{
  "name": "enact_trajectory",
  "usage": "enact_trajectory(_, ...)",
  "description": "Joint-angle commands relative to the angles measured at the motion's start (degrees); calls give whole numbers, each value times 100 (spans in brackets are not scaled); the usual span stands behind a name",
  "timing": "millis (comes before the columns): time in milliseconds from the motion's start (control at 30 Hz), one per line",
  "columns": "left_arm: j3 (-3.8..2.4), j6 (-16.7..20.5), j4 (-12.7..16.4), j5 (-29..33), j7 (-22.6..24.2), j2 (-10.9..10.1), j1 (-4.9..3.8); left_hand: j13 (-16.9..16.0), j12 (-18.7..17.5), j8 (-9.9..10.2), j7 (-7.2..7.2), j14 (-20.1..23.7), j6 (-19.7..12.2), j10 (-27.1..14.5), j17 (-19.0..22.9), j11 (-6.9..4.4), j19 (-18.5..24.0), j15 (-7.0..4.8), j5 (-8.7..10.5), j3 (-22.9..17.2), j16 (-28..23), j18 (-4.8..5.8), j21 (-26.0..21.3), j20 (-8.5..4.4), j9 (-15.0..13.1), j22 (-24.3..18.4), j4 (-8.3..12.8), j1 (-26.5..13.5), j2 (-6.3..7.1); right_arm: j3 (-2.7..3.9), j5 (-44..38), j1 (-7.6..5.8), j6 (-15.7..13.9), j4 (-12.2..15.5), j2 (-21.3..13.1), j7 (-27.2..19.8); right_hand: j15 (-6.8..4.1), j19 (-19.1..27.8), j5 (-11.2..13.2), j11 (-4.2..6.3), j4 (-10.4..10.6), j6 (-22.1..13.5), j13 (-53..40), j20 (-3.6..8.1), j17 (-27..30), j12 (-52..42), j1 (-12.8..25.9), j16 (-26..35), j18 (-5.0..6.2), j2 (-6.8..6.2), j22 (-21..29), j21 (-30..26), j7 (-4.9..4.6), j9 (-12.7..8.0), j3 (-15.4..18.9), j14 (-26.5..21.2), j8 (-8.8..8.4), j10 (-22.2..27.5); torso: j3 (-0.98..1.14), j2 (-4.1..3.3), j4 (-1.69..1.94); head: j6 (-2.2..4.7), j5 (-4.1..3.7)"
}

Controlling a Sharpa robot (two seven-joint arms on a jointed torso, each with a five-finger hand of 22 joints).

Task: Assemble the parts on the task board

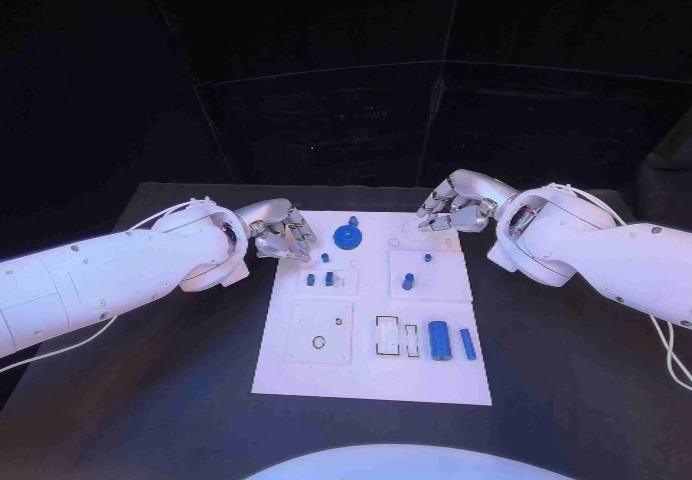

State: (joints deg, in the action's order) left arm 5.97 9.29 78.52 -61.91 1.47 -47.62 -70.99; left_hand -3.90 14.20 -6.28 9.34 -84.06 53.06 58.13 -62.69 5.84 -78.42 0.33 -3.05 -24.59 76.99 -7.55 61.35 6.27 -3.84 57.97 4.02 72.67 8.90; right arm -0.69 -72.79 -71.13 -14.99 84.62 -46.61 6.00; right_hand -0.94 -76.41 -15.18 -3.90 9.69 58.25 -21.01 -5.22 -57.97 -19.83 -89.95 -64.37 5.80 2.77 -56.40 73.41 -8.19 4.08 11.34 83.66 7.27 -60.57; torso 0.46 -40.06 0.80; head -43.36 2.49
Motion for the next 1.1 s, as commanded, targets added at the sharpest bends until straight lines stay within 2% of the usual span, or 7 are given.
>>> enact_trajectory(33,-11,663,17,2196,1303,-60,-20,-42,98,-113,55,-26,242,104,70,18,75,44,1,26,-40,33,-90,16,-46,-88,-15,20,-104,1,-1166,18,309,73,-55,151,-8,-75,50,18,-56,90,178,9,-65,121,-121,-57,16,-7,-94,68,17,-13,-13,74,-1,-119,4,3,-1,13,-60)
enact_trajectory(167,-10,707,38,4136,2127,-105,-26,-64,195,-212,56,206,442,227,677,4,407,38,-3,-70,-396,-104,-718,24,-60,-714,9,139,-270,1,-1851,62,389,156,-111,271,-11,-123,110,30,-85,189,391,18,-121,284,-246,-107,-1,-8,-192,127,41,-18,-44,105,-18,-219,10,6,-8,43,-146)
enact_trajectory(200,-9,646,58,4649,2305,-111,-27,-66,224,-222,55,354,464,248,1012,4,600,35,-6,-92,-606,-168,-1063,27,-51,-1046,3,149,-318,0,-2051,87,432,174,-122,316,-11,-124,137,23,-83,217,457,15,-115,344,-264,-102,-3,-12,-194,129,42,-18,-47,106,-23,-223,0,1,-9,55,-183)
enact_trajectory(300,-7,527,101,5302,2535,-118,-27,-91,331,-248,36,743,504,348,1793,-23,1047,20,-10,-134,-1141,-298,-1812,21,-37,-1735,29,218,-421,-2,-2376,150,525,188,-119,398,4,-123,187,8,-67,236,569,5,-104,449,-273,-93,-3,-23,-194,131,33,-23,-46,106,-48,-218,-14,1,-5,67,-217)
enact_trajectory(500,-3,389,185,5771,2736,-126,-25,-107,429,-264,37,1024,513,360,2340,-37,1175,30,-1,-78,-1531,-298,-2012,20,-18,-1851,39,198,-428,-3,-2699,264,536,215,-77,434,57,-127,228,-64,-19,160,788,-36,-41,666,-240,-53,-10,-82,-214,142,-20,-36,-11,111,-150,-93,7,-5,1,72,-229)
enact_trajectory(633,-2,349,207,5865,2772,-133,-24,-113,457,-277,32,1074,530,369,2425,-42,1194,29,-2,-69,-1591,-298,-2050,20,-19,-1875,48,206,-438,-4,-2768,303,505,226,-49,408,78,-132,238,-92,-17,114,879,-59,-2,734,-246,-38,-10,-108,-222,149,-44,-37,-6,119,-200,-57,-2,-5,3,71,-225)
enact_trajectory(1100,0,329,175,5926,2774,-145,-24,-122,504,-296,32,1158,548,378,2575,-48,1221,25,-1,-54,-1691,-299,-2107,17,-18,-1910,76,231,-442,-6,-2700,353,892,217,11,355,97,-156,239,-122,-56,133,1092,-86,-77,847,-378,-139,-12,-53,-262,179,-83,-25,-106,144,-253,-84,-3,-7,0,35,-241)
